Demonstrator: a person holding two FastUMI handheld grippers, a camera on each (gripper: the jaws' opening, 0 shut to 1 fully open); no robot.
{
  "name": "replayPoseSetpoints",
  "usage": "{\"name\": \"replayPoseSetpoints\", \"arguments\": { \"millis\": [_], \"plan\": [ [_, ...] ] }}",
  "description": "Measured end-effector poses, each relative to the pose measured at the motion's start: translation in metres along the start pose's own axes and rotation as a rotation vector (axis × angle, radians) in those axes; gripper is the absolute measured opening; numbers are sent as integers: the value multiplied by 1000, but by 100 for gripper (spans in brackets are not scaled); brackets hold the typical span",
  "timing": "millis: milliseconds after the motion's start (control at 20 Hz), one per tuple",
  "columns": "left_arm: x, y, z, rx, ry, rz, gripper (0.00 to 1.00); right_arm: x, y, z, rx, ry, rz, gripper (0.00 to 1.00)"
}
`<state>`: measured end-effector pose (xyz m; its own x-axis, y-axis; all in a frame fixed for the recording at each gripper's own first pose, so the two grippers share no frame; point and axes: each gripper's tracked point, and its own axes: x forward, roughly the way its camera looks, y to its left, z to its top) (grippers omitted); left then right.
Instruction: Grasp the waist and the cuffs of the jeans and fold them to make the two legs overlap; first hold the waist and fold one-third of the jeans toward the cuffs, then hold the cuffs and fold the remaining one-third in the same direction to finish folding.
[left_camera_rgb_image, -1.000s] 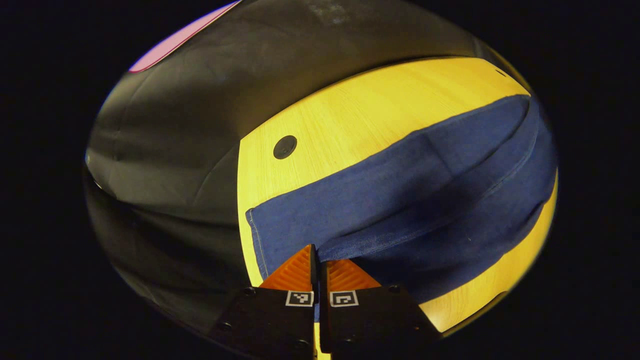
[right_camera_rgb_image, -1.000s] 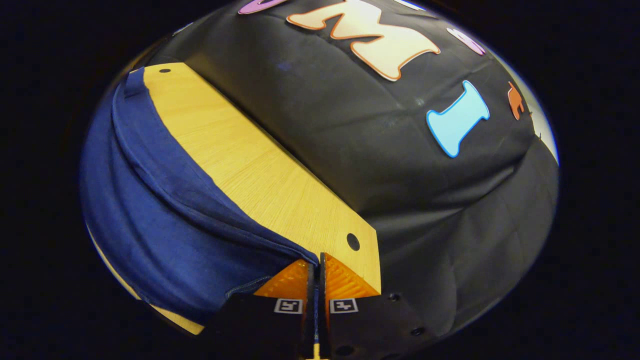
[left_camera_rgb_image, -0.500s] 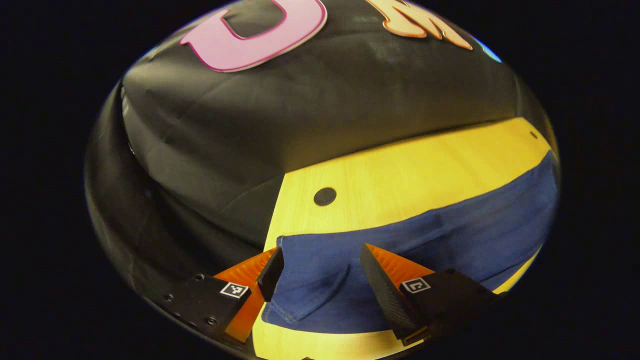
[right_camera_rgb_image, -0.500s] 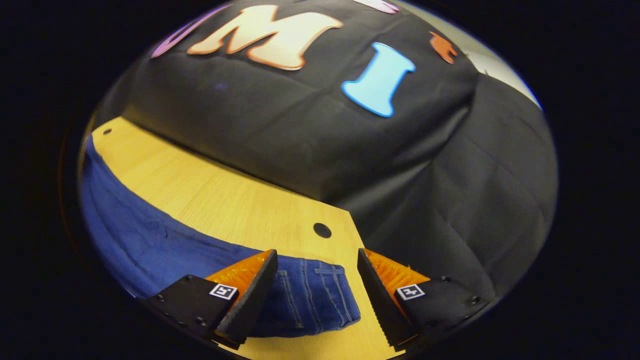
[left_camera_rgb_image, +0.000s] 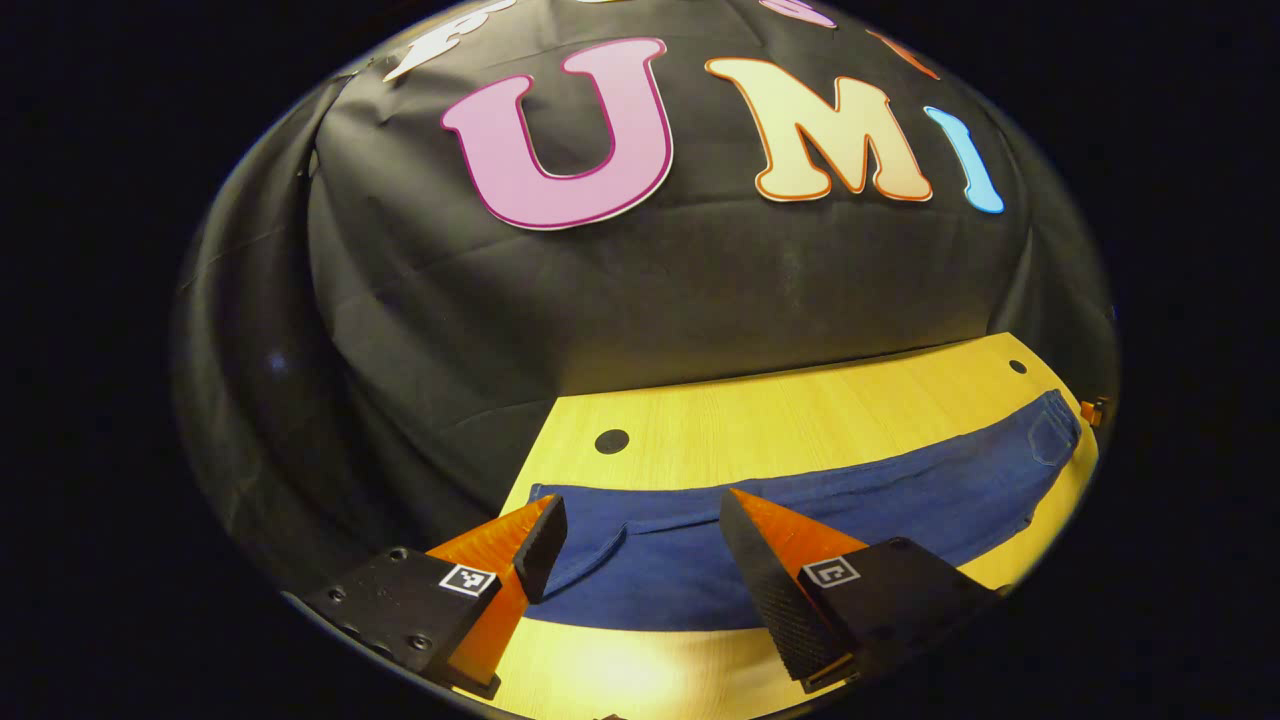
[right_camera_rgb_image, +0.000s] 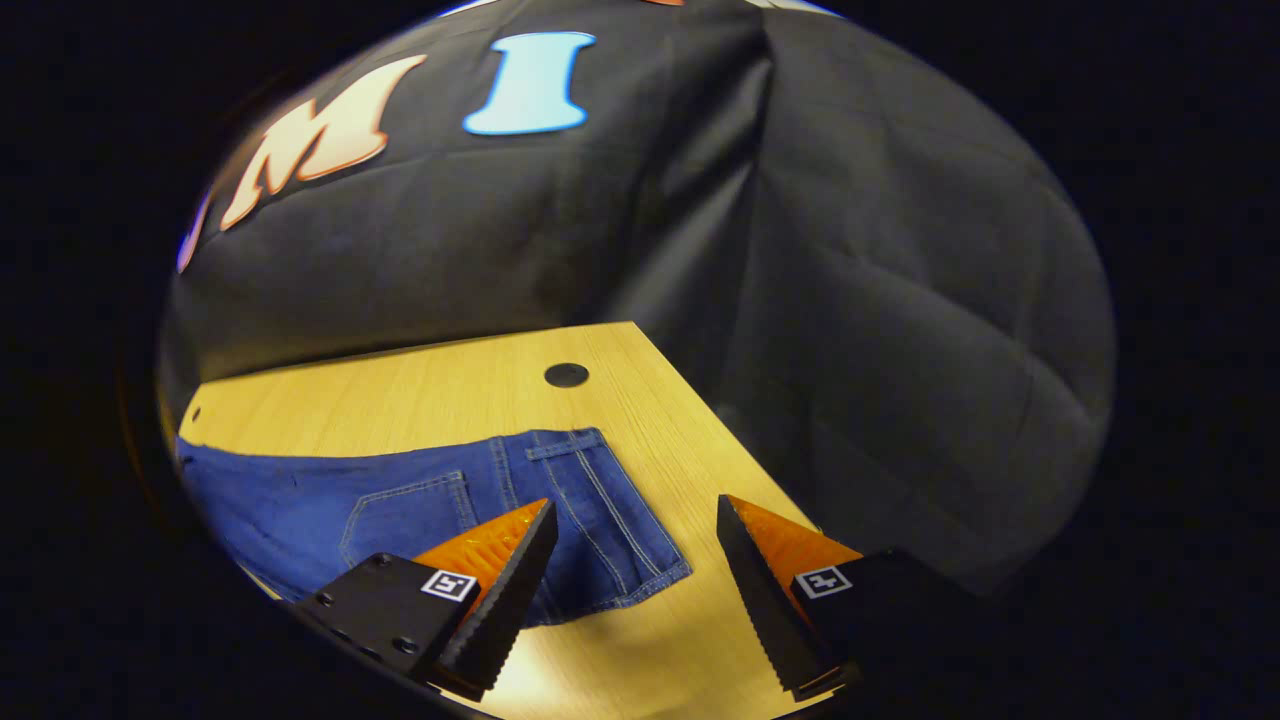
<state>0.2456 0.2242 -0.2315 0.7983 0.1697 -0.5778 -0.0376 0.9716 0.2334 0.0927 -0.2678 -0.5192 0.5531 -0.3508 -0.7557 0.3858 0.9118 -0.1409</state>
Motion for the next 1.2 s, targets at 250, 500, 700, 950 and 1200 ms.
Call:
{"name": "replayPoseSetpoints", "arguments": {
  "millis": [250,500,700,950,1200],
  "plan": [
    [1,-1,6,-2,26,53,95,22,-12,-40,155,143,35,95],
    [0,0,4,-27,58,76,95,28,11,-45,207,138,128,65],
    [0,-3,1,-69,66,59,96,28,12,-39,130,114,81,2],
    [1,-8,9,-57,53,31,96,0,7,1,44,18,-51,0],
    [6,-9,7,-80,46,2,96,-43,38,46,0,-121,-7,0]
  ]
}}
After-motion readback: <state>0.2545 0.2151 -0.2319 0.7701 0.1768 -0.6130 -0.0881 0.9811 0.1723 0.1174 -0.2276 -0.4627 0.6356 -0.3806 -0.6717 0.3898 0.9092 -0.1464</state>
